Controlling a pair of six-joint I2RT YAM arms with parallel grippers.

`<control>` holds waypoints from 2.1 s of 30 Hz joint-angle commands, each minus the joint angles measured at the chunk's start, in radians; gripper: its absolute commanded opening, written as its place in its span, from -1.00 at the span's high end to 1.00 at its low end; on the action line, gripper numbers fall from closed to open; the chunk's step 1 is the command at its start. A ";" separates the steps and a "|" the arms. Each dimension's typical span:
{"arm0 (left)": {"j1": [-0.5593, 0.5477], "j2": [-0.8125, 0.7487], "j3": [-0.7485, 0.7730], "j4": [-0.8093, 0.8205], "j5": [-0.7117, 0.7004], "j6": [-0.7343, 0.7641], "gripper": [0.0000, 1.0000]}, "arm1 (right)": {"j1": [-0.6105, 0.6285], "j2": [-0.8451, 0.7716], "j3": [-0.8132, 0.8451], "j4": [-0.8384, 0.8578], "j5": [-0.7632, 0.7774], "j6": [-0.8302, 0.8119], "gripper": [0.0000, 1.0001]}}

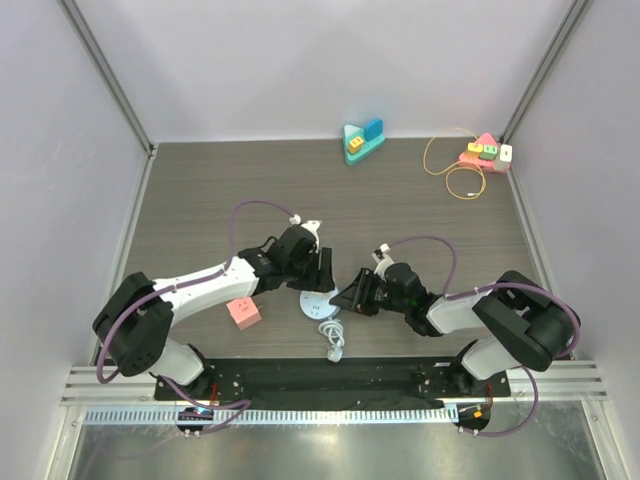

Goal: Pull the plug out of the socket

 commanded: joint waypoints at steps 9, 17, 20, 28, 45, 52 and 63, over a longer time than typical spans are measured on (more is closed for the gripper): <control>-0.116 -0.101 0.046 0.054 0.055 0.001 1.00 | -0.004 0.058 -0.041 -0.249 0.177 0.041 0.98; -0.114 -0.171 0.019 0.125 0.154 -0.029 1.00 | -0.004 0.047 -0.047 -0.250 0.183 0.038 0.98; -0.114 -0.189 0.022 0.089 0.115 -0.022 1.00 | -0.004 0.058 -0.057 -0.226 0.180 0.043 0.98; -0.116 -0.145 0.150 -0.187 -0.100 -0.009 1.00 | -0.004 0.040 -0.054 -0.262 0.211 0.028 0.98; 0.126 -0.336 0.069 -0.504 -0.544 -0.054 1.00 | -0.004 -0.015 -0.057 -0.204 0.149 -0.023 0.98; 0.309 -0.425 -0.066 -0.449 -0.532 -0.117 0.96 | -0.004 -0.012 -0.062 -0.187 0.132 -0.025 0.98; 0.470 -0.353 -0.152 -0.322 -0.436 -0.173 0.93 | -0.004 -0.025 -0.067 -0.175 0.117 -0.022 0.98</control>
